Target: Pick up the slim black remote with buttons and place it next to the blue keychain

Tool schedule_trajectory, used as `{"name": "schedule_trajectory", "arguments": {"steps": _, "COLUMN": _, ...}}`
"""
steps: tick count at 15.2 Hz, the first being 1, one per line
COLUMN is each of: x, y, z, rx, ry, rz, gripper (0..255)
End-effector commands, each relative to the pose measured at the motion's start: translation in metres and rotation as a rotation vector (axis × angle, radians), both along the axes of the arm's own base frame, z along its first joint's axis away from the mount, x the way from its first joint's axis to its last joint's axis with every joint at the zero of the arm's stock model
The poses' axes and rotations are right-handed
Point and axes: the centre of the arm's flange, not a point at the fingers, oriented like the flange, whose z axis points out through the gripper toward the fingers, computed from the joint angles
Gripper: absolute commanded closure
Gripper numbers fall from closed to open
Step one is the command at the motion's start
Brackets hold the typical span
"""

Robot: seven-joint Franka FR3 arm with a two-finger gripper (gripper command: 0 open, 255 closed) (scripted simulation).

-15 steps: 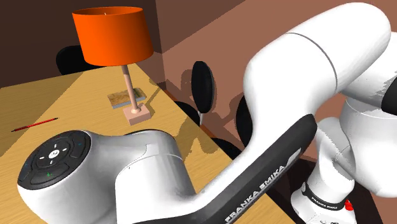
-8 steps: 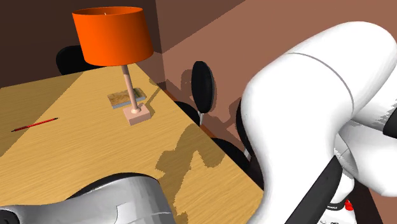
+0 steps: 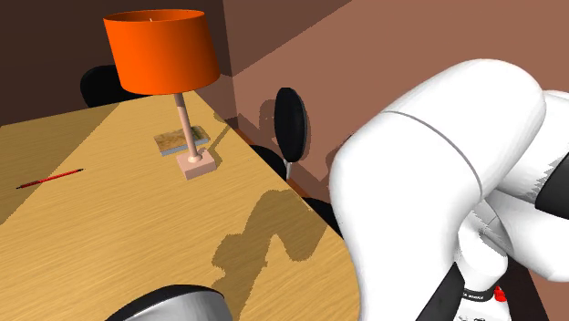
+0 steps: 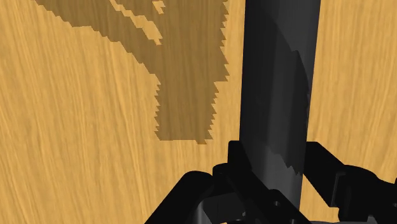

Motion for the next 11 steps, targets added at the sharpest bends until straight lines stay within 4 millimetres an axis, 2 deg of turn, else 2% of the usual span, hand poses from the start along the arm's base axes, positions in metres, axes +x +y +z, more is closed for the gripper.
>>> {"name": "schedule_trajectory", "arguments": {"steps": 1, "x": 0.000, "y": -0.001, "z": -0.011, "rx": 0.000, "ry": -0.001, "rz": 0.000, "gripper": 255}}
{"name": "schedule_trajectory", "arguments": {"steps": 7, "x": 0.000, "y": -0.001, "z": -0.041, "rx": 0.000, "ry": -0.001, "rz": 0.000, "gripper": 255}}
{"name": "schedule_trajectory", "arguments": {"steps": 11, "x": 0.000, "y": -0.001, "z": -0.041, "rx": 0.000, "ry": -0.001, "rz": 0.000, "gripper": 255}}
